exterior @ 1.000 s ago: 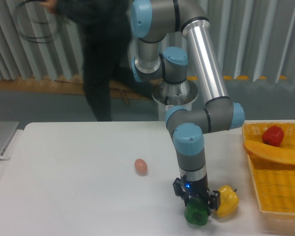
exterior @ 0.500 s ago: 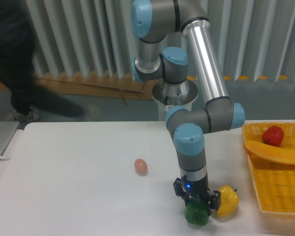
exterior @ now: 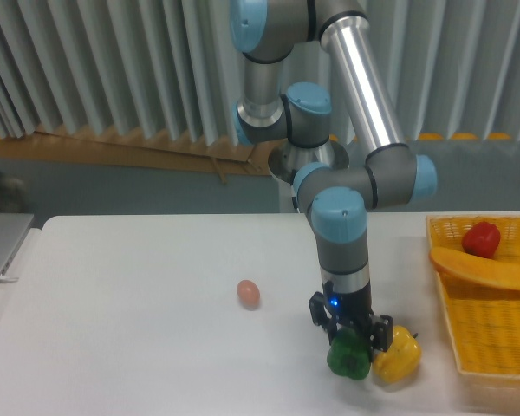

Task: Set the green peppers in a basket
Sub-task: 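Lift the green pepper up off the table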

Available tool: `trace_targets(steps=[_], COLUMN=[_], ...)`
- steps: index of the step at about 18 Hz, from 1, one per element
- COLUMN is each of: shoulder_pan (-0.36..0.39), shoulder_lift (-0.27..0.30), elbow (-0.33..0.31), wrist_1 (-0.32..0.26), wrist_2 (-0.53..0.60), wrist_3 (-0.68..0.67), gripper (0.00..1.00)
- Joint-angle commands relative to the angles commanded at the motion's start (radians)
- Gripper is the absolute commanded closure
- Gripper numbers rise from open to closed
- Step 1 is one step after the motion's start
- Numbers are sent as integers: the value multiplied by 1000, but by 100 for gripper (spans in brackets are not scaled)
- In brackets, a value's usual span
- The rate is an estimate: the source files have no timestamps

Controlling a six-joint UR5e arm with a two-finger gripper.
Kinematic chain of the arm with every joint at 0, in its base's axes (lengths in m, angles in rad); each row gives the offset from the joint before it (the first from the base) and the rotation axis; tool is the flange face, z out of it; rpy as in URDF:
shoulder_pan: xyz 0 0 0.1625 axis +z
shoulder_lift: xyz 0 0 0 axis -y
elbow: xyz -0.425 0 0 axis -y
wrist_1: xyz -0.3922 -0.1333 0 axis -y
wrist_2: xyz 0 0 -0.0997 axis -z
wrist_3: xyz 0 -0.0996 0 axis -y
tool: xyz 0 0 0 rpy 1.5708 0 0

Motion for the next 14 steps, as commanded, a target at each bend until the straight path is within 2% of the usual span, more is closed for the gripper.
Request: trace_targets(steps=[3,5,8,11,14], shoulder_pan=[29,49,70,78,83], shoulder_lift=[40,72,101,107,121], elbow=[-12,-29,-48,-49,-51], wrist_1=[-89,-126,-138,-173,-222], wrist_2=[0,0,2,6,49], wrist_3=[136,279,411,460,589], gripper=[52,52,52,52,52])
